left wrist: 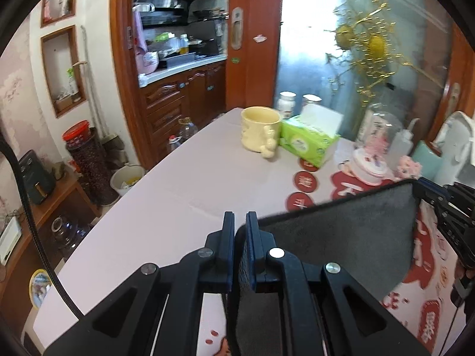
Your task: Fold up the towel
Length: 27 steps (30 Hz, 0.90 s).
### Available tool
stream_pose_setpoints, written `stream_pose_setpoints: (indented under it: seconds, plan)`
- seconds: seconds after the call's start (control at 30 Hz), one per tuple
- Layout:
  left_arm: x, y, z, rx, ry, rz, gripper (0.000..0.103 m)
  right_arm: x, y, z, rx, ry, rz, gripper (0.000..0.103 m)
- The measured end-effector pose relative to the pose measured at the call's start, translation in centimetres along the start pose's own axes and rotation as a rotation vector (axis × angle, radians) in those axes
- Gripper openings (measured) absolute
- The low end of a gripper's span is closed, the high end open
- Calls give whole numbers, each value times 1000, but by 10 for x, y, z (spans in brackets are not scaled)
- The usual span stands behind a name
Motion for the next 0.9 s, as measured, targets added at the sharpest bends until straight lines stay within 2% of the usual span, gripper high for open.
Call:
stream_pose_setpoints:
  seconds: [0.07, 0.1, 0.2, 0.23, 0.37, 0.5, 0.6, 0.73, 0.9]
  plan:
    - [7, -8, -1, 14, 29, 26, 18, 2, -10, -1, 23, -20, 18, 13]
    - [10, -11, -2, 16, 50, 30, 23, 2, -14, -2, 34, -35, 27, 18]
    - [16, -11, -5, 17, 74, 43, 30, 3, -17, -5, 41, -56, 34, 40]
    - [18, -10, -6, 21, 74, 51, 33, 3, -16, -4, 35, -65, 39, 42]
    - [22, -2, -9, 32, 79, 62, 36, 1, -11, 0, 25, -74, 44, 48]
    - [24, 12, -12, 35, 89, 64, 47, -2, -1, 4, 21, -66, 26, 53]
    - [24, 28, -15, 40, 86, 64, 52, -5, 9, 8, 17, -68, 7, 58]
    - [26, 50, -21, 43, 94, 56, 59, -11, 32, 11, 9, -96, -18, 68]
    - [30, 78, -30, 44, 79, 40, 64, -15, 64, 8, 2, -132, -58, 72]
Point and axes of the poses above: each gripper's, at about its wrist camera, not at the fingertips, and y roughly against the way its jaws point, x to its left, z to its top, the point moved 10 cm from there along -y, roughly the way its jaws point, and after that the axes turned 3 degrees about -z, right-handed, at the moved point
